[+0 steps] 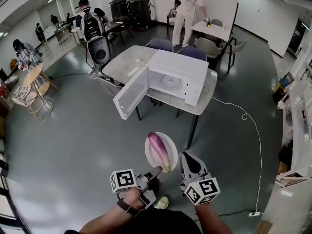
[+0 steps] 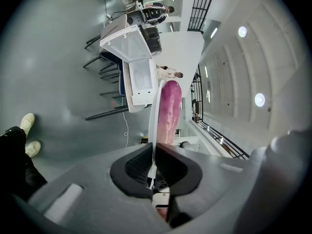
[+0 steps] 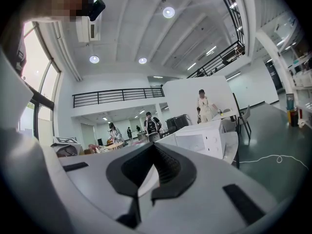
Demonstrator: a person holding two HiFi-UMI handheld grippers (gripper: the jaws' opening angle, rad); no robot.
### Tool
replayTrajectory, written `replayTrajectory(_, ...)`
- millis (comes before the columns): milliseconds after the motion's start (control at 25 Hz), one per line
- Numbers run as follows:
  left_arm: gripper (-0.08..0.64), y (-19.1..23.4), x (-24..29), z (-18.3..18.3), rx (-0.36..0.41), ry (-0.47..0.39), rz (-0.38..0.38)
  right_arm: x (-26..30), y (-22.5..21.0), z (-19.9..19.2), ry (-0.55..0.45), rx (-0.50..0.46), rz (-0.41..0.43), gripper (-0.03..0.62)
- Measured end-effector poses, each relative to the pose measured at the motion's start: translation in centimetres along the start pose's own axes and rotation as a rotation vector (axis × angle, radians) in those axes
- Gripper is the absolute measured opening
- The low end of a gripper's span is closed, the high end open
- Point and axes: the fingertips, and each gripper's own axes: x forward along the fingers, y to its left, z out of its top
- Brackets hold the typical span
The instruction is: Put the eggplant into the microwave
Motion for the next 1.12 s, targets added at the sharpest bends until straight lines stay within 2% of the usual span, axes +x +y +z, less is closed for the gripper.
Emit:
replayTrajectory(480,0.021,0.8,3.3,5.2,-0.010,0.024,-0.002,5.6,-2.1,0.5,0.012,-0.006,-0.013,0.002)
replayTrajectory(1120,0.021,1.3,8.5,18.2,0.034,0.110,-0.005,18.5,-4.8,2.7,-0.025,0.000,-0.088,0.001)
